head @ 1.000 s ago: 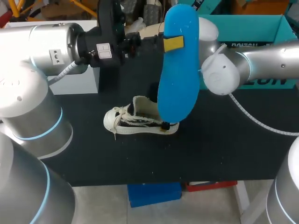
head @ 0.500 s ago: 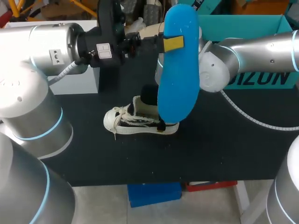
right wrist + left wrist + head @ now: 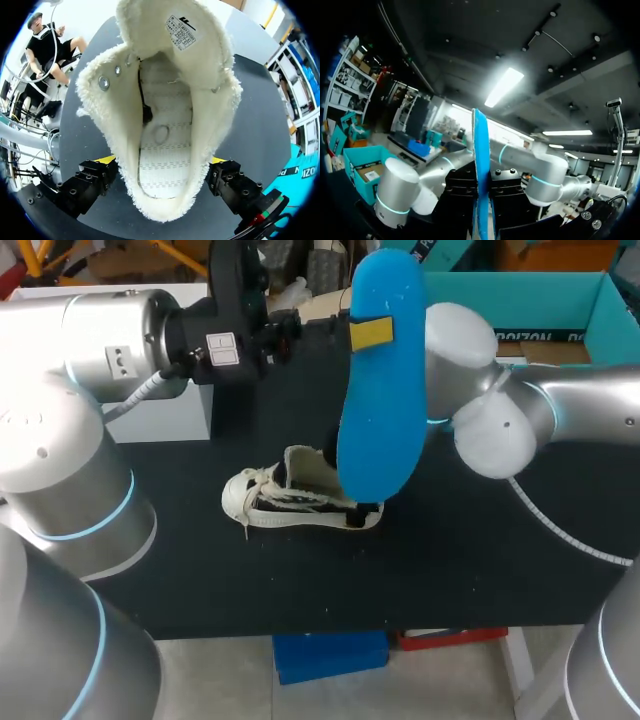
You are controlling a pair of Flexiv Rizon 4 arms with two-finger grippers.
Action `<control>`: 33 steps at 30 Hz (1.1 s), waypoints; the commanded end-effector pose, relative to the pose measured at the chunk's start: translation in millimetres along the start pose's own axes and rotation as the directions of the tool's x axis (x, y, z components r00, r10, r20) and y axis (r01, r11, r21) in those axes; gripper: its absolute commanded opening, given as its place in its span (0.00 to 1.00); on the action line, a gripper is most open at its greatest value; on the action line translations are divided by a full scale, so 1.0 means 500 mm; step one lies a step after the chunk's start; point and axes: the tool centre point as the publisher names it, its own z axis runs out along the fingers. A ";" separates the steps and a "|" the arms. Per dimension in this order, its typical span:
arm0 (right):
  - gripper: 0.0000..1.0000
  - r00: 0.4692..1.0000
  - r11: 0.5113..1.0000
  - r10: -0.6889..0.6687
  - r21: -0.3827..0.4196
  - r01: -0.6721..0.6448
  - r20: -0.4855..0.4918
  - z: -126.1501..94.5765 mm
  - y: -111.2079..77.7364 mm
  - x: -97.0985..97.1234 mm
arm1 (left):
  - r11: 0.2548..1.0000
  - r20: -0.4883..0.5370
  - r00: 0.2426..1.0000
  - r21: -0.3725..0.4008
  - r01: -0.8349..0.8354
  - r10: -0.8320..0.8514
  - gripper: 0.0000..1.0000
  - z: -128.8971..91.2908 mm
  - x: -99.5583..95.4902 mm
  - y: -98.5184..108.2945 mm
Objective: Take the shoe out of the shoebox, open the shoe tongue, remove and reinsert the insole, then place the shoe into the shoebox
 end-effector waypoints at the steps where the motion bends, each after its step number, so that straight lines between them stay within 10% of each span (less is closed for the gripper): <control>1: 1.00 1.000 0.983 0.003 -0.185 0.001 0.020 0.003 -0.027 0.003 | 1.000 0.003 1.000 -0.003 0.001 -0.001 0.00 0.000 0.002 0.003; 33: 1.00 0.998 0.819 0.043 -0.573 -0.008 0.048 0.023 -0.085 -0.002 | 1.000 0.003 1.000 -0.003 0.001 -0.001 0.00 0.000 0.002 0.003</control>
